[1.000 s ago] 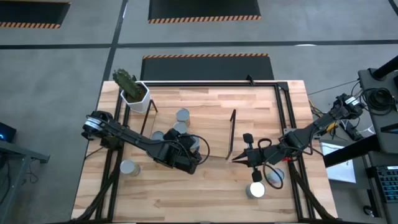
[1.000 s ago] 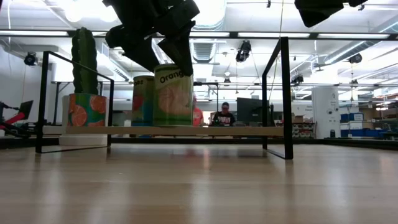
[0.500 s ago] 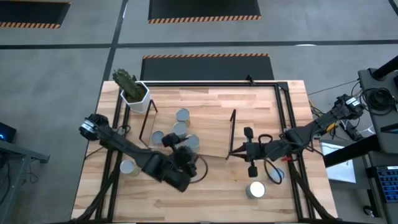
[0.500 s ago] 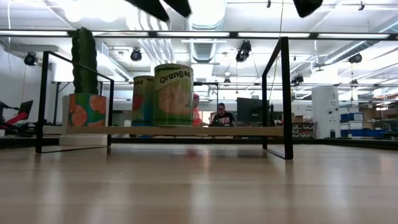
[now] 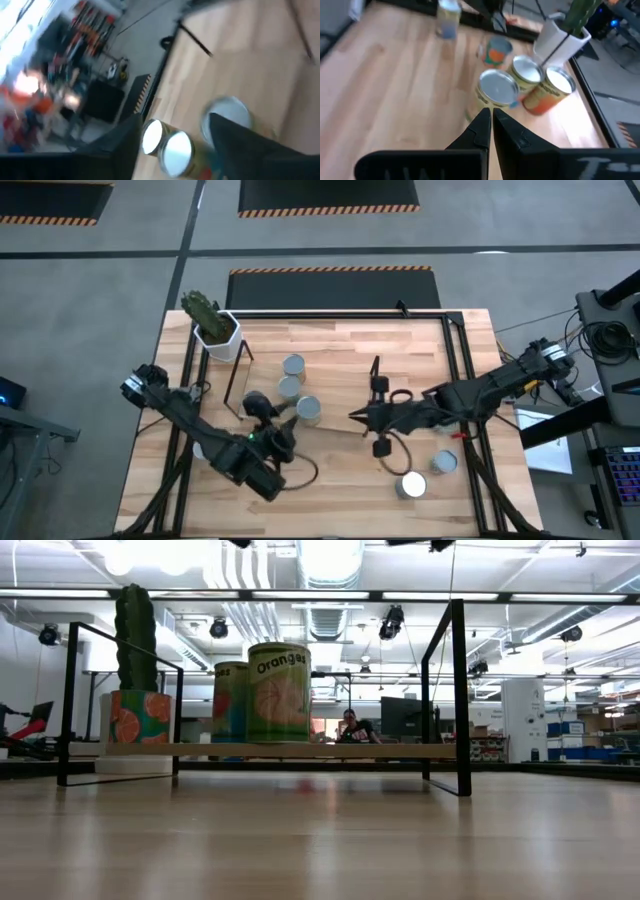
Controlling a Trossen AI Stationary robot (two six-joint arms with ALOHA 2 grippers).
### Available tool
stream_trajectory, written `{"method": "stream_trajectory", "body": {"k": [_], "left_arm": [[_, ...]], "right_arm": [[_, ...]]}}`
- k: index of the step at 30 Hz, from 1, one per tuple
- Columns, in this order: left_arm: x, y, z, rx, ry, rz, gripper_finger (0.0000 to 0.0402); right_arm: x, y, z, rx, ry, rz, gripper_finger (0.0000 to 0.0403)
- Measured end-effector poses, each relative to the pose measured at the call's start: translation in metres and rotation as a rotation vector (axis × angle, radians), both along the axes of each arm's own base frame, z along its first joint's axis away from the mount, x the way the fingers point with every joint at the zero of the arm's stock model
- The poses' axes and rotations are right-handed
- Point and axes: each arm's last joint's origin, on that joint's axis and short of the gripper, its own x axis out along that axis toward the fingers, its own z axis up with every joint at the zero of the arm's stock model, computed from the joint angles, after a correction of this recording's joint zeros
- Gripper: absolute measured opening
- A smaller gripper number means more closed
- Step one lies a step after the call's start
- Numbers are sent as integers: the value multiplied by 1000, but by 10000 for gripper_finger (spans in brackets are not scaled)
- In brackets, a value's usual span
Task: Pick and place cans onto a shelf
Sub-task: Put the canned oranges on the shelf
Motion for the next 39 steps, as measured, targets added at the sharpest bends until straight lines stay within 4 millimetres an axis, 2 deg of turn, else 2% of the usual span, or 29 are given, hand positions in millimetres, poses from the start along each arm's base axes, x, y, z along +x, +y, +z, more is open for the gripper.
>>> {"method": "stream_trajectory", "body": {"k": [4,8,12,17,19,26,28,31,35,39], "left_arm": [[-13,-11,-5,70,94,-97,102],[-23,-12,2,52,5,-111,16],[-16,-17,-3,-102,9,-252,16],[-7,-24,-10,-299,-23,-718,3],[-13,-18,-11,-297,-61,-788,2],[-41,32,-9,-301,-168,-672,0],[-51,45,-6,-307,-216,-585,0],[-66,58,-7,-348,-250,-456,0],[-85,70,-11,-400,-221,-389,0],[-95,78,-18,-422,-239,-324,0]], "right_arm": [[17,-5,4,-51,124,-32,9],[29,-10,4,-92,226,-47,9],[38,-16,4,-120,271,-54,9],[42,-23,8,-138,265,-61,9],[41,-26,9,-136,261,-66,9],[42,-29,8,-36,271,-44,9],[41,-28,6,-30,290,-47,9],[41,-29,4,-10,302,-67,9],[44,-30,1,2,307,-82,9],[50,-32,-5,6,307,-94,9]]}}
